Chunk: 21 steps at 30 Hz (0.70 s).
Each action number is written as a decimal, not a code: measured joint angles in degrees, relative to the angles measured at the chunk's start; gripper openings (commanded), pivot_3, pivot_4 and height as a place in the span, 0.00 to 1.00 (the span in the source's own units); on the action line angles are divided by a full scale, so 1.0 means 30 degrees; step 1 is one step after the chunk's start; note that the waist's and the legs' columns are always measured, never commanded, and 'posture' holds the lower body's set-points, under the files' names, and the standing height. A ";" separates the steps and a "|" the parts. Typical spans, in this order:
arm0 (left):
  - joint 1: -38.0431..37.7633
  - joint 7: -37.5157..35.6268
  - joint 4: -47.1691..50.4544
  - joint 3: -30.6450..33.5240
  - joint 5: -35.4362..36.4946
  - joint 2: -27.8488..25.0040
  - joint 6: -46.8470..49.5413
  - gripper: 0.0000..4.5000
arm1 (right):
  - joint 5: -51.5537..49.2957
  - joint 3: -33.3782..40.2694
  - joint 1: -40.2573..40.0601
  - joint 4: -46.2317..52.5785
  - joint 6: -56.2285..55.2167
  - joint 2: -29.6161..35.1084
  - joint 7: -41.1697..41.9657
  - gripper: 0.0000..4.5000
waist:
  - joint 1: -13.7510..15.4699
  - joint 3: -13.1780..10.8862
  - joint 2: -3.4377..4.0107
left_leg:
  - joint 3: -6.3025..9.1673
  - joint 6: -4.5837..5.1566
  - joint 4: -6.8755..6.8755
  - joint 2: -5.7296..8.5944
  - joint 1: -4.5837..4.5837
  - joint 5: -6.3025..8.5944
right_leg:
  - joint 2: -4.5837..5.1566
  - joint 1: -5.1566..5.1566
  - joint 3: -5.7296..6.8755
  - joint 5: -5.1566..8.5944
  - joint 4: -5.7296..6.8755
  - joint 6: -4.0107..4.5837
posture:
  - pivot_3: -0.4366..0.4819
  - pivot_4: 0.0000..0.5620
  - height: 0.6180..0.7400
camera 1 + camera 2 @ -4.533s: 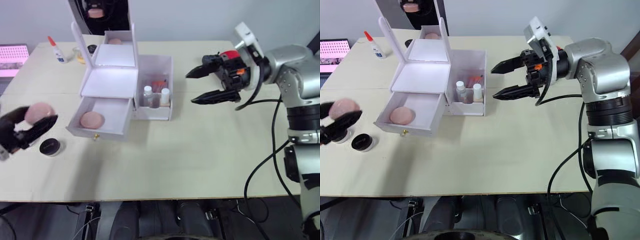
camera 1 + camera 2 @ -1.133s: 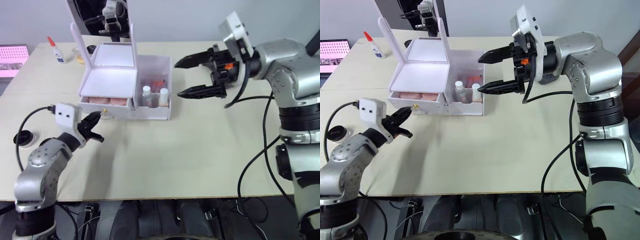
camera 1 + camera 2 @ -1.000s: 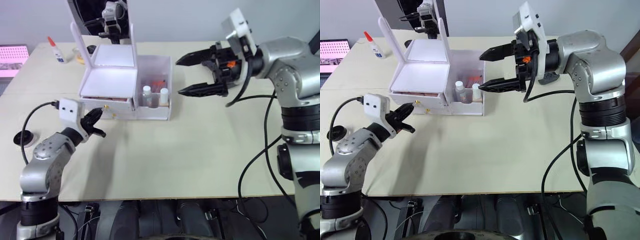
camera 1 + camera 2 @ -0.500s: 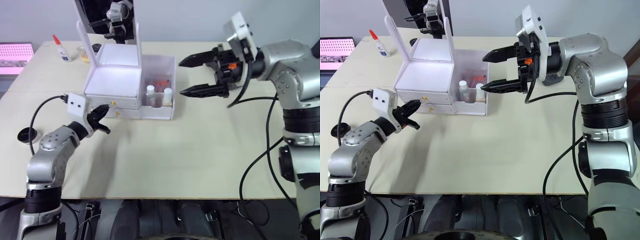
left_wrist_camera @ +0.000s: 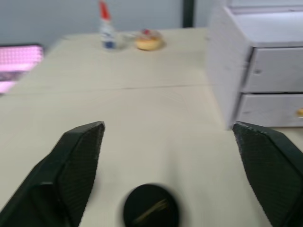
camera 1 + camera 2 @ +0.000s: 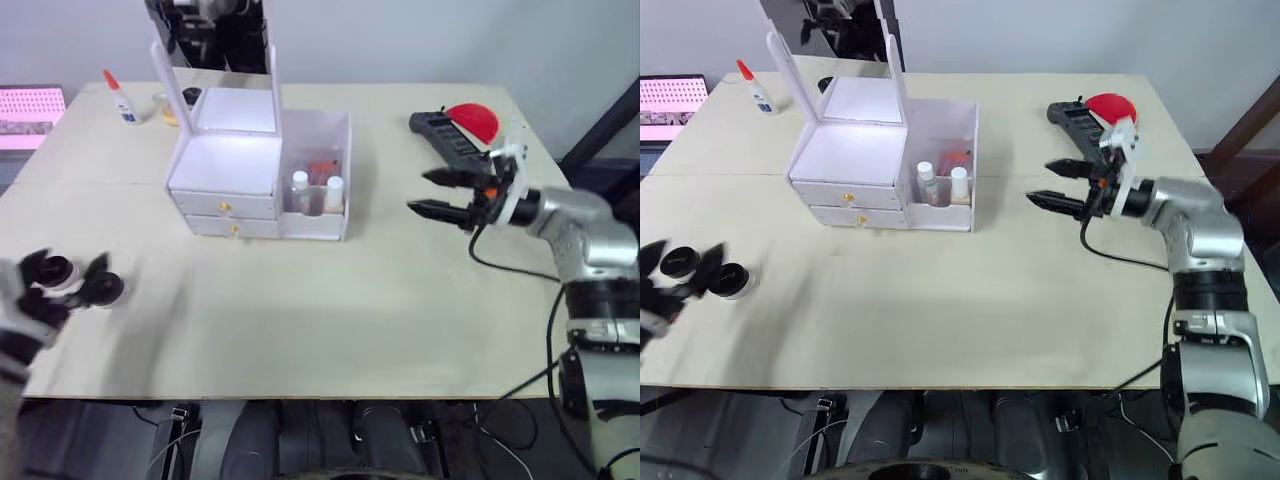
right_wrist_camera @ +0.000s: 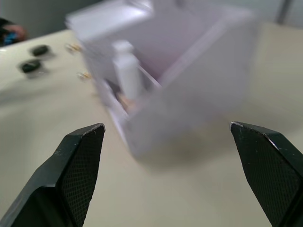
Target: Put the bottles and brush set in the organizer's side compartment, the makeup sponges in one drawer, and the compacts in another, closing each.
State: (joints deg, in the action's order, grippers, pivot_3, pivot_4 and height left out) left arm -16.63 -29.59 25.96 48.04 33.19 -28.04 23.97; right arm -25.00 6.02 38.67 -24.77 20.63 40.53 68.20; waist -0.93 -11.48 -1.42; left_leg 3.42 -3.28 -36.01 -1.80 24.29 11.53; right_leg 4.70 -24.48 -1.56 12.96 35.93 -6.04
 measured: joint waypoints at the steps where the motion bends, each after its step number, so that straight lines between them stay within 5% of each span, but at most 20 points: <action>1: -0.0472 -0.0073 0.0036 0.0281 0.0014 0.0145 -0.0407 0.98 | 0.0118 0.0119 -0.0145 -0.0371 -0.0610 -0.0087 -0.0206 1.00 | 0.0002 -0.0007 0.0013 | 0.0001 -0.0001 -0.0014 0.0000 -0.0002 0.0000 | -0.0001 0.0001 0.0000 -0.0005 0.0003 0.0007 | 0.48 0.27 1.00; 5: -0.2859 -0.0444 -0.0965 0.1997 -0.0018 0.2120 -0.2949 0.98 | 0.0926 0.1907 -0.1465 -0.3020 -0.4762 0.0084 -0.1776 1.00 | -0.0101 0.0025 -0.0033 | -0.0005 -0.0006 0.0033 -0.0004 -0.0021 0.0005 | -0.0003 0.0040 0.0002 -0.0011 -0.0099 0.0017 | 0.48 0.27 1.00; 10: -0.3753 -0.0156 -0.2921 0.3098 -0.0001 0.2440 -0.4358 0.98 | 0.1711 0.2621 -0.2255 -0.6685 -0.7593 0.0148 -0.2533 1.00 | -0.0137 0.0018 -0.0011 | -0.0006 -0.0004 0.0019 -0.0005 -0.0012 0.0004 | -0.0004 0.0037 0.0002 -0.0021 -0.0124 0.0028 | 0.48 0.27 1.00; 21: -0.3416 0.0562 -0.1106 0.1350 0.0510 0.1923 -0.4089 0.98 | 0.1851 0.2190 -0.0775 -0.6036 -0.7057 -0.0741 -0.2482 1.00 | -0.0544 0.0018 -0.0009 | -0.0006 -0.0004 0.0043 -0.0007 -0.0007 0.0004 | -0.0007 0.0050 -0.0001 -0.0039 -0.0140 0.0054 | 0.48 0.27 1.00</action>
State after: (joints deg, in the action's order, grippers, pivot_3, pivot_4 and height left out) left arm -26.88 -27.90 22.65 52.09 34.72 -22.27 11.71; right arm -19.45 12.59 36.34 -42.88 -0.54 38.31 60.76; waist -2.56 -11.43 -1.44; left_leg 3.40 -3.29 -35.88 -1.82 24.27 11.55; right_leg 4.68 -24.33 -1.56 12.84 35.52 -5.88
